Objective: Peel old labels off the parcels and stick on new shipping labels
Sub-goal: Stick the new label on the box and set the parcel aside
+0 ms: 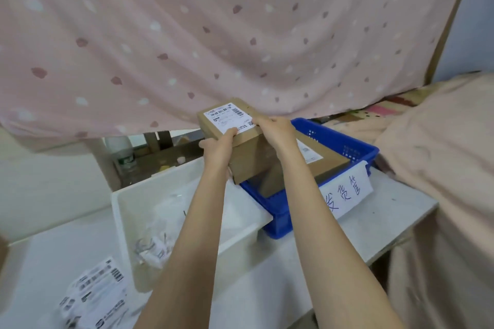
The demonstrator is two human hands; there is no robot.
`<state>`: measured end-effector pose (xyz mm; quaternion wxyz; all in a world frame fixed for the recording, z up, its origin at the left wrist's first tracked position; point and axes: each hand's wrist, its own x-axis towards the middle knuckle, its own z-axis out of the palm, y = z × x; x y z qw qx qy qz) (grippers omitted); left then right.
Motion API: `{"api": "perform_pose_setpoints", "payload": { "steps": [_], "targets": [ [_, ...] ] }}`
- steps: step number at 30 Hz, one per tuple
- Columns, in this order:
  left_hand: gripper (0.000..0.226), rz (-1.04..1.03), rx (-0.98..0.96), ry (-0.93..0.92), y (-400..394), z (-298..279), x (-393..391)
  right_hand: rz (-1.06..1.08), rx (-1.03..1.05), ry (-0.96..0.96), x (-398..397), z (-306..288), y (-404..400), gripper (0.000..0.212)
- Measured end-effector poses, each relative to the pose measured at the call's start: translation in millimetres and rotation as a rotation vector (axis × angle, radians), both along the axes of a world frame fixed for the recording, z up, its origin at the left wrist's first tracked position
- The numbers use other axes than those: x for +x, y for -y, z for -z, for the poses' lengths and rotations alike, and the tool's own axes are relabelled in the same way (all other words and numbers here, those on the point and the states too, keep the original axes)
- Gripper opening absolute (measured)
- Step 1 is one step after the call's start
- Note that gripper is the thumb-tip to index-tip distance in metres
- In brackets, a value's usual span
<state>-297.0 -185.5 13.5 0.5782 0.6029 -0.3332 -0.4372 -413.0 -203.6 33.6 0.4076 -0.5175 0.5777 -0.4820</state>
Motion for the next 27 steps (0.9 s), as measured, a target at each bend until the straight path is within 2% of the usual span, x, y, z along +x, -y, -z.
{"api": "perform_pose_setpoints", "payload": {
  "steps": [11, 16, 24, 27],
  "targets": [
    [0.077, -0.003, 0.075, -0.015, 60.3, 7.5, -6.9, 0.030, 0.089, 0.032, -10.5, 9.9, 57.1, 0.026],
    [0.080, 0.025, 0.126, 0.000, 61.7, 18.4, -4.5, 0.032, 0.128, 0.001, -9.4, 22.3, 68.2, 0.025],
    [0.079, -0.014, 0.101, 0.051, 57.3, 21.5, -14.1, 0.057, 0.098, 0.028, -9.2, 30.0, 69.6, 0.021],
    [0.085, -0.010, 0.087, 0.029, 51.6, 18.0, -14.8, 0.069, 0.085, 0.024, -8.9, 30.6, 69.2, 0.026]
  ]
}}
